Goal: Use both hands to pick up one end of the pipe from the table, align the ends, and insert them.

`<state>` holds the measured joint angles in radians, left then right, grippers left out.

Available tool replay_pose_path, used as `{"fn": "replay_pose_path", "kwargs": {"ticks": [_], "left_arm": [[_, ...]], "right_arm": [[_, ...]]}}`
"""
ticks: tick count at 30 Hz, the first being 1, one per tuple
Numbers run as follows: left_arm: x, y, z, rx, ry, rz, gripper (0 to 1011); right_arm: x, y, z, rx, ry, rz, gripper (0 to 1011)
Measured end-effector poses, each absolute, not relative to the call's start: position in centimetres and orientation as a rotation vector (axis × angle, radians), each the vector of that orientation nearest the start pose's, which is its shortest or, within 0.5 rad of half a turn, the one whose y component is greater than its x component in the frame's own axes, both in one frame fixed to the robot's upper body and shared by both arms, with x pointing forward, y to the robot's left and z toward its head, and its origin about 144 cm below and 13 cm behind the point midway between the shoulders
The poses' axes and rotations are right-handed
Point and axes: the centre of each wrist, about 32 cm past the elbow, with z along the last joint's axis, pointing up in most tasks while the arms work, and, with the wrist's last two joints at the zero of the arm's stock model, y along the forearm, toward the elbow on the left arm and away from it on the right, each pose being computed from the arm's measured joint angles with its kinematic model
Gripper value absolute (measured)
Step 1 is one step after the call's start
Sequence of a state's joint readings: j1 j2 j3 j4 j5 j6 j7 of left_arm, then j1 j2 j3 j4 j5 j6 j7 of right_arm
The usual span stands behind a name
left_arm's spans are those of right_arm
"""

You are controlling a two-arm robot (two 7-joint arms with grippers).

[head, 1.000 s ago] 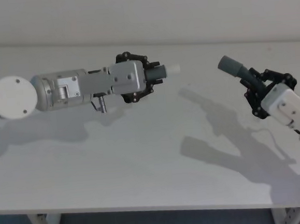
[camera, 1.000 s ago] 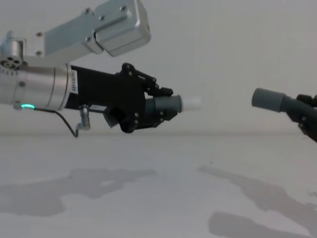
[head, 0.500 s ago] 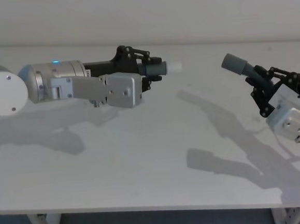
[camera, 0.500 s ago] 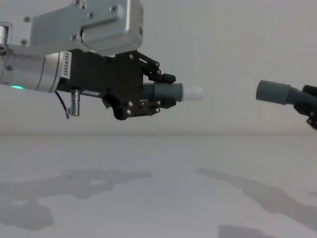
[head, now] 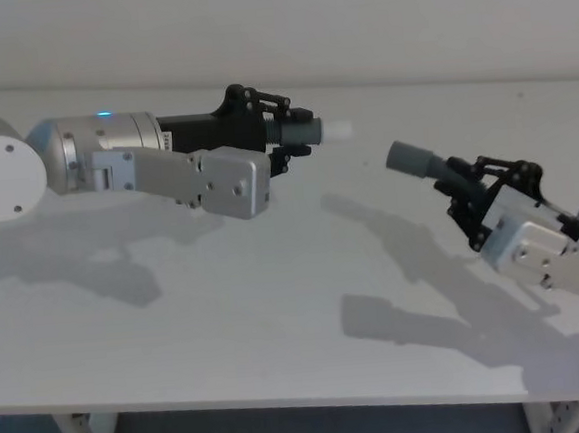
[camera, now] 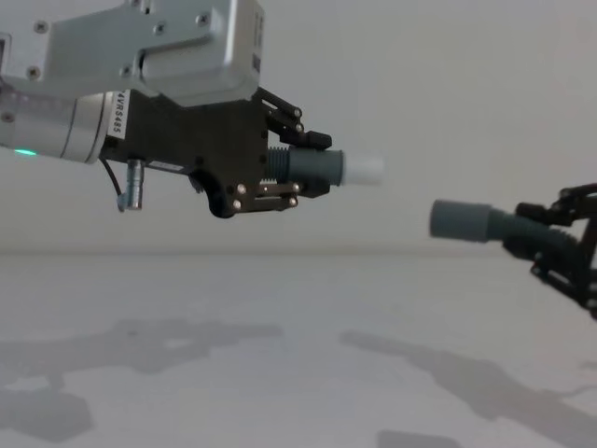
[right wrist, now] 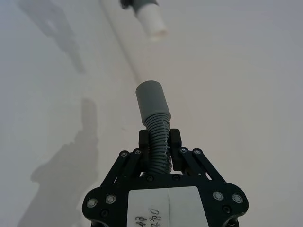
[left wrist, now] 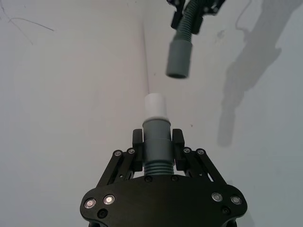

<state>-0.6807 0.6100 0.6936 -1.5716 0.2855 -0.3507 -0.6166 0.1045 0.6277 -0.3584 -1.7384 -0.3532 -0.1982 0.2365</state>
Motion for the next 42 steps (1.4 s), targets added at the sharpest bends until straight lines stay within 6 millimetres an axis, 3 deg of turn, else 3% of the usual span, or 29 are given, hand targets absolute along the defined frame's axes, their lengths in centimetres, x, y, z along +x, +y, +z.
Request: {"fn": "replay_pose_path", "kwargs": {"ticks": [18,42], "left_arm": [[55.4,22.5,132.0,0.509,-1.18,0.237,354],[55.4,22.5,132.1,0.51,-1.186,0.234,354]], "right_arm": [[46.9,-25.6,122.4,-0.472,-0.857,-0.692,251],[47.9,-25.9,123.5,-0.508,-0.899,-0.712,251]]}}
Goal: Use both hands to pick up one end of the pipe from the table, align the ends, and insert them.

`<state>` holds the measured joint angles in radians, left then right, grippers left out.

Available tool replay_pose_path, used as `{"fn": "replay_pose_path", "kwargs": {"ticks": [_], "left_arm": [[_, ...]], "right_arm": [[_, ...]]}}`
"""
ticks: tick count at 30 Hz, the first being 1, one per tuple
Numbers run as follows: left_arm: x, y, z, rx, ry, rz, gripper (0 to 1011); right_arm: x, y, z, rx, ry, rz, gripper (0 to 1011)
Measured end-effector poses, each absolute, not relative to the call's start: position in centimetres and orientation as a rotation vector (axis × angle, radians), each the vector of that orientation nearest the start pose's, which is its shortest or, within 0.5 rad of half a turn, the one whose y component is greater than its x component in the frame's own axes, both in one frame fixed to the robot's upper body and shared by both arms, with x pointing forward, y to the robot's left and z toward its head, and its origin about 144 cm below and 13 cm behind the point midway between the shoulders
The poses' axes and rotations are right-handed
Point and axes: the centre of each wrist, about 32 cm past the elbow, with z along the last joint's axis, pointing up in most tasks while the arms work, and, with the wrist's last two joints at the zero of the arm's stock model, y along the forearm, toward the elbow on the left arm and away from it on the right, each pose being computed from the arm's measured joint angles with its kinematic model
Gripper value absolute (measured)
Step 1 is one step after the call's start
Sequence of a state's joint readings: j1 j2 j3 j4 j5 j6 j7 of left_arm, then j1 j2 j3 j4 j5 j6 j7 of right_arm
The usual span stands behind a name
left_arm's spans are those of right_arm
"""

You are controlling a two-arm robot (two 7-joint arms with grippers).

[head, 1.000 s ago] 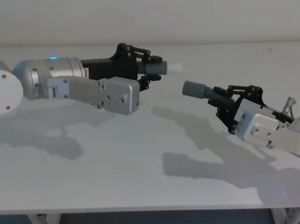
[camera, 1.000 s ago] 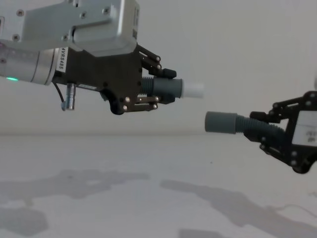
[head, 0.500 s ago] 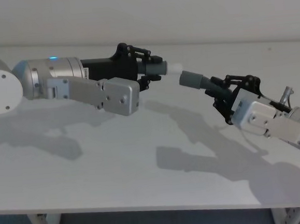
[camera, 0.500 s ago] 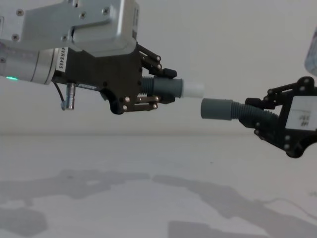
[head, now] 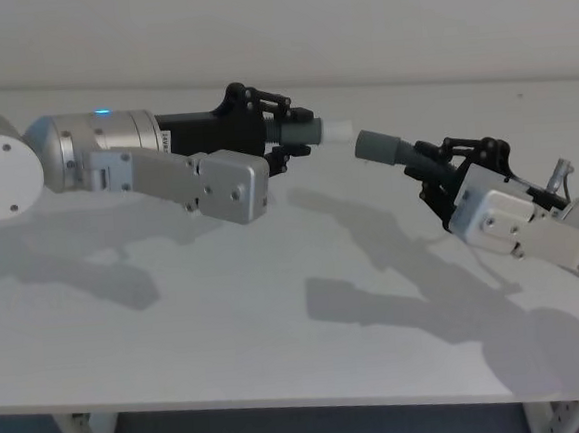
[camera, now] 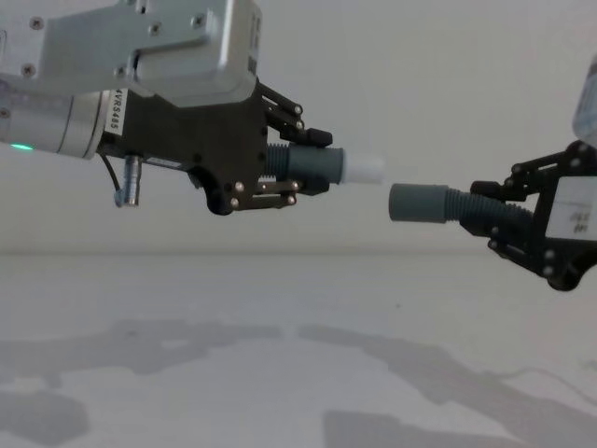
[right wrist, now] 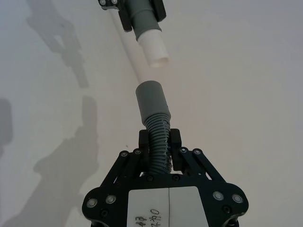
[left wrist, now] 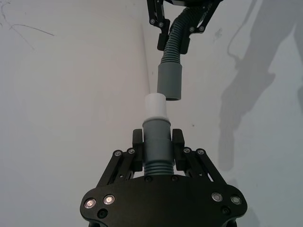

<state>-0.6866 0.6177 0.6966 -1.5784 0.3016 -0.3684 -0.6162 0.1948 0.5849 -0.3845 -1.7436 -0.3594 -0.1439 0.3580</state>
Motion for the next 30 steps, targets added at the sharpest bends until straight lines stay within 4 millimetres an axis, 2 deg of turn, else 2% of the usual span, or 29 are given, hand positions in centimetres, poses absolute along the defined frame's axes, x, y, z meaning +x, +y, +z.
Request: {"fn": "replay_pose_path", "kwargs": {"ticks": [20,30], "left_arm": [[55.4,22.5,132.1,0.51,-1.187,0.234,354],[55.4,22.5,132.1,0.51,-1.186,0.234,354]], "right_arm": [[47.4,-27.2,124.3,-0.495,-0.922,-0.743,251],[46.7,-27.1,124.6,-0.485,-0.926,-0.728,252]]}}
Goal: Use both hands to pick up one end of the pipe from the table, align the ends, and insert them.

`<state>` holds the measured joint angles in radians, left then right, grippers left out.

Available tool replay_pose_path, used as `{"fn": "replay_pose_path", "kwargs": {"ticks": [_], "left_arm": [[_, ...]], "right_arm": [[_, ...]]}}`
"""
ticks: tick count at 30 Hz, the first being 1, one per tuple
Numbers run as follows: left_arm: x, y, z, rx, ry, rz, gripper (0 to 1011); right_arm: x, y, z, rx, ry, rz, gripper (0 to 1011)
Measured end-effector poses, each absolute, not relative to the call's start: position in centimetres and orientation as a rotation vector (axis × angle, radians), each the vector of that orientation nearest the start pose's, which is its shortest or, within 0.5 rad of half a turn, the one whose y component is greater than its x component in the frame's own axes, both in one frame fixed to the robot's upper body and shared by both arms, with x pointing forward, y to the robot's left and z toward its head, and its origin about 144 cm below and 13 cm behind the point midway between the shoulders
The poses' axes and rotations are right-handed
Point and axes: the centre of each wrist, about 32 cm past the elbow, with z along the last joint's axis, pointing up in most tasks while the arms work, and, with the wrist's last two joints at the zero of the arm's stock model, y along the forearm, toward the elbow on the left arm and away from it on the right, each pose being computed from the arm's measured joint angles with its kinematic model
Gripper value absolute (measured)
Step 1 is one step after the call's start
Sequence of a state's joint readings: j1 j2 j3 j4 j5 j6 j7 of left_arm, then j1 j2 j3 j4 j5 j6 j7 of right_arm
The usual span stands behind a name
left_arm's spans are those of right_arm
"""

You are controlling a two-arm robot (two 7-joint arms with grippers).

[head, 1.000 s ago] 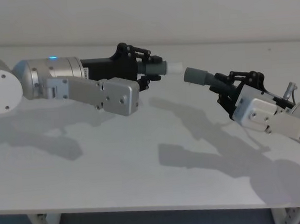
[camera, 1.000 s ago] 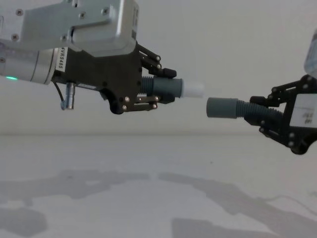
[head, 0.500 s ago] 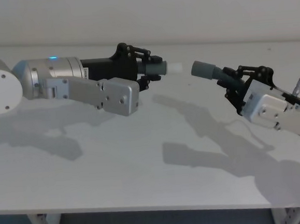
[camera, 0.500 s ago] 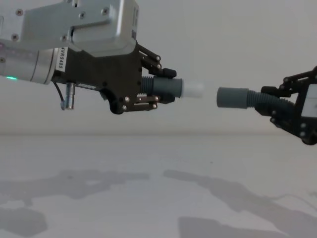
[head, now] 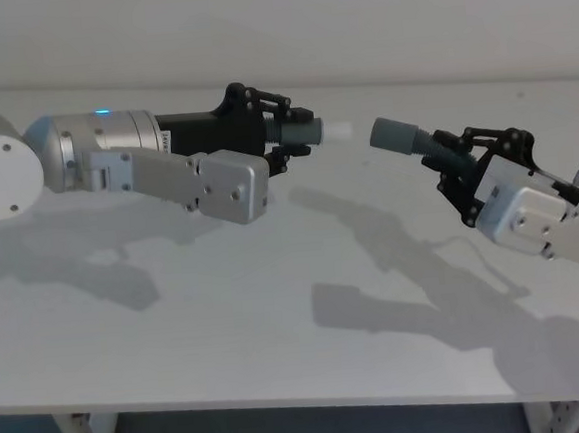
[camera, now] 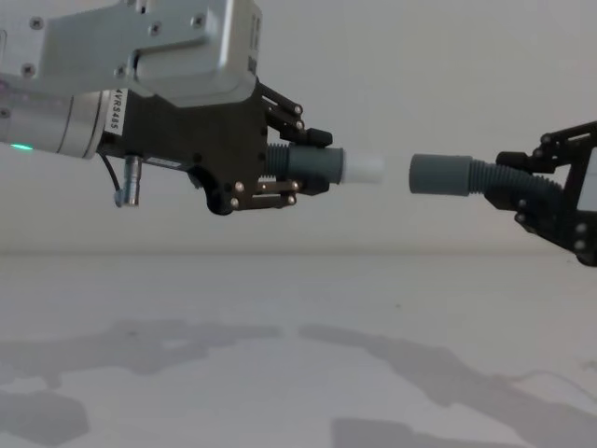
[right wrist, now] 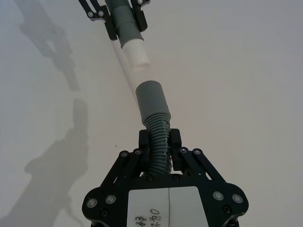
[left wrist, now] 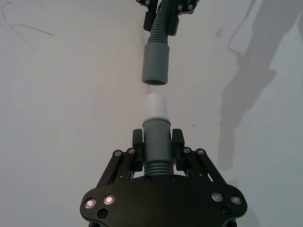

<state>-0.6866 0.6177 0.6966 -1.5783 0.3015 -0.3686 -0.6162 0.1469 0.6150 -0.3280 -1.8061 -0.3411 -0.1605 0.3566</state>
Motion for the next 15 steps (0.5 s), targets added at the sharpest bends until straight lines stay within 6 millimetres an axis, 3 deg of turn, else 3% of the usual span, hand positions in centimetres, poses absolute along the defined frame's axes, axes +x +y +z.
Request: {"fn": "replay_pose_path", "kwargs": {"ticks": [15], "left_arm": [[55.4,22.5,132.1,0.51,-1.186,0.234,354]], "right_arm": [[46.7,-25.6,124.8,-0.491,-0.907,-0.732,252]]}}
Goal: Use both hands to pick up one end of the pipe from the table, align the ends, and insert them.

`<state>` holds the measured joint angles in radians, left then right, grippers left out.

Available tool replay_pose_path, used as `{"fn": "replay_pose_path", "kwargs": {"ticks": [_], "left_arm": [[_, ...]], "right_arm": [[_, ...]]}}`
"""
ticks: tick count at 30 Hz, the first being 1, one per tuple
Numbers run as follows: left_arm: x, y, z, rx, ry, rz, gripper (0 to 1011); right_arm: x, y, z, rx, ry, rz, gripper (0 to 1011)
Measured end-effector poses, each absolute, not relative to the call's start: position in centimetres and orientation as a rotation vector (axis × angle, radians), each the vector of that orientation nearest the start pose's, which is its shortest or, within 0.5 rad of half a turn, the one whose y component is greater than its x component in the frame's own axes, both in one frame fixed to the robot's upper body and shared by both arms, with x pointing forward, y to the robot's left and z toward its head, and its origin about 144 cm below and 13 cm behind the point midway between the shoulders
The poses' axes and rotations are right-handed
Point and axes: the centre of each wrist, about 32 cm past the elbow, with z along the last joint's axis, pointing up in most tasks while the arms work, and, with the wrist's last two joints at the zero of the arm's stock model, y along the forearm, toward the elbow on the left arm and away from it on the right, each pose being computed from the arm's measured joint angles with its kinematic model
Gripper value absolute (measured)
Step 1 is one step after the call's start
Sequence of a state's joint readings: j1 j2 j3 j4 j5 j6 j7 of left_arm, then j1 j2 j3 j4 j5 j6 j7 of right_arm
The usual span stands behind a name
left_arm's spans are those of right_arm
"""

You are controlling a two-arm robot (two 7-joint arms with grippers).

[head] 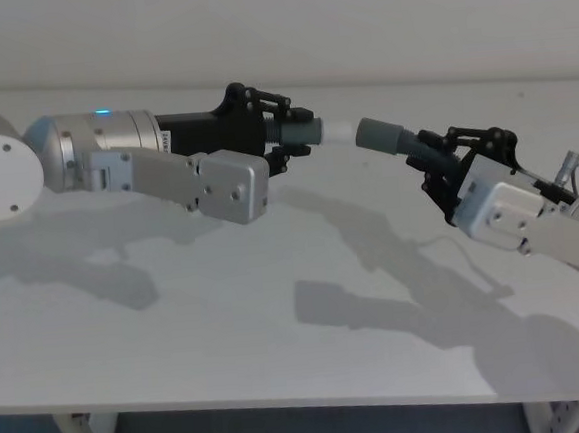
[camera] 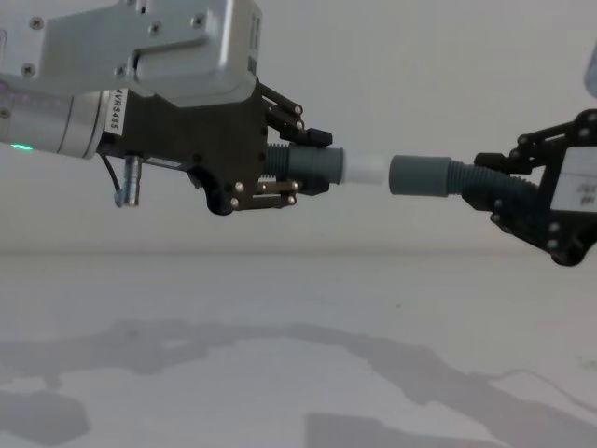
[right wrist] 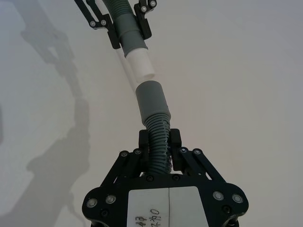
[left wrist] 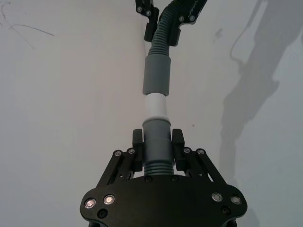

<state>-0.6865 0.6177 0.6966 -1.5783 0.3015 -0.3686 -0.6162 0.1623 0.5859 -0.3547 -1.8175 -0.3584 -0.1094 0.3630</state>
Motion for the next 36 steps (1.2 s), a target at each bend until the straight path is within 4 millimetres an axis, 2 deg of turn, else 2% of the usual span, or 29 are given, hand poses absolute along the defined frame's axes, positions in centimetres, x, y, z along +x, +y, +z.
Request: {"fn": "replay_pose_path", "kwargs": {"ticks": [16,36], "left_arm": [[55.43,22.51,132.1,0.51,-1.186,0.234,354],[55.43,22.5,132.1,0.51,-1.186,0.234,354]], "right_arm": [[47.1,-24.99,125.21,-0.492,-0.914,-0.737,251],[46.65,-25.75,125.5,-0.496,-0.952,-0.724,252]]}}
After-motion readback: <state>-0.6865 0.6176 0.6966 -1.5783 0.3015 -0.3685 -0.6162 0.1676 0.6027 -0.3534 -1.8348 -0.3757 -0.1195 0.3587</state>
